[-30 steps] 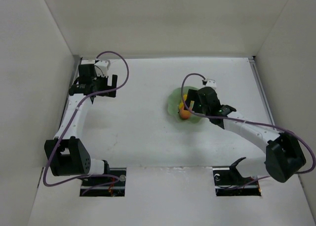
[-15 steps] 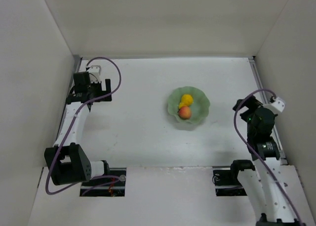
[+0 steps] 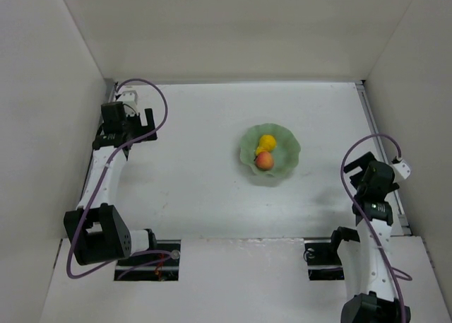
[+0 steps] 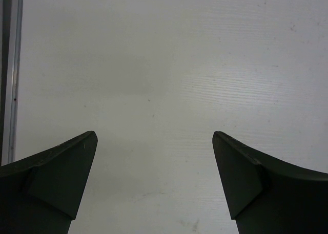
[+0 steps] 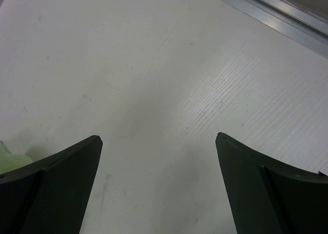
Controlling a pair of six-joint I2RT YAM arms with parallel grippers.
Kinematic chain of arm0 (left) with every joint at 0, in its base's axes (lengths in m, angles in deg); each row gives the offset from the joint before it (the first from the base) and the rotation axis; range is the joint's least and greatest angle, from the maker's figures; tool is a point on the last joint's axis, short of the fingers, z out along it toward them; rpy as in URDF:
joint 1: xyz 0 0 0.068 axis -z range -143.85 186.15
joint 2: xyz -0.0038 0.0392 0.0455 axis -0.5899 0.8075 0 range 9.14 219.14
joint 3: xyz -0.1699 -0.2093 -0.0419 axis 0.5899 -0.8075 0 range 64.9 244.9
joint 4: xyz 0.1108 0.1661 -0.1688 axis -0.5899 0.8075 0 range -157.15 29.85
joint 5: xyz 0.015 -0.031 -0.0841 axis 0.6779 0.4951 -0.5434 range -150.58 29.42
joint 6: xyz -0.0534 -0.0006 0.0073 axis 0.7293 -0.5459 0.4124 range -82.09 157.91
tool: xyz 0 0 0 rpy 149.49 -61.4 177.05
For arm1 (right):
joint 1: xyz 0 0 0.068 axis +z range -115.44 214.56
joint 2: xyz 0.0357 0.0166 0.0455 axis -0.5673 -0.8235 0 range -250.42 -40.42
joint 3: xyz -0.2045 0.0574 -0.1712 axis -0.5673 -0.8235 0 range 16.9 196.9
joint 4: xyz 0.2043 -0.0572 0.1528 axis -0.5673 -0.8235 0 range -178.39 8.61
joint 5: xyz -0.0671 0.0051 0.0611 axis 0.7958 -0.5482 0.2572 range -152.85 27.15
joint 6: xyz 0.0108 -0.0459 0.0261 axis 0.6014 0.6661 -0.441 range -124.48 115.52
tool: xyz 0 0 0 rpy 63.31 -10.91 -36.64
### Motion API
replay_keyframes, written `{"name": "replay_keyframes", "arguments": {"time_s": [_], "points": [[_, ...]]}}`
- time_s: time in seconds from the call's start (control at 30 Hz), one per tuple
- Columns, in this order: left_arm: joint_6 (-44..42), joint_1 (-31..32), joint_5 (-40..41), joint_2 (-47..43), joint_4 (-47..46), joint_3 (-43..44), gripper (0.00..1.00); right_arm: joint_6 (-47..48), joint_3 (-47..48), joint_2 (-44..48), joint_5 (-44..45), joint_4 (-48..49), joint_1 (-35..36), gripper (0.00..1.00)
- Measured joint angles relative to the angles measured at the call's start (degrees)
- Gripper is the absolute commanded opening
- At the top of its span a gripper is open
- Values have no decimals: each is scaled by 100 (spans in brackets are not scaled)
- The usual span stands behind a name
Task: Place and organize the fake fruits in the fruit bowl
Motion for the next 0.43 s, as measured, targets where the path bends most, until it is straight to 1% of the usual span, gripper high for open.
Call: {"name": "replay_keyframes", "arguments": {"time_s": [0.13,0.43], "points": [[20,-2,0,0,-17,0,100,-70,-26,103,7,24,2,100],[63,2,0,0,9,0,100,-116,-26,-90,4,39,2,100]]}}
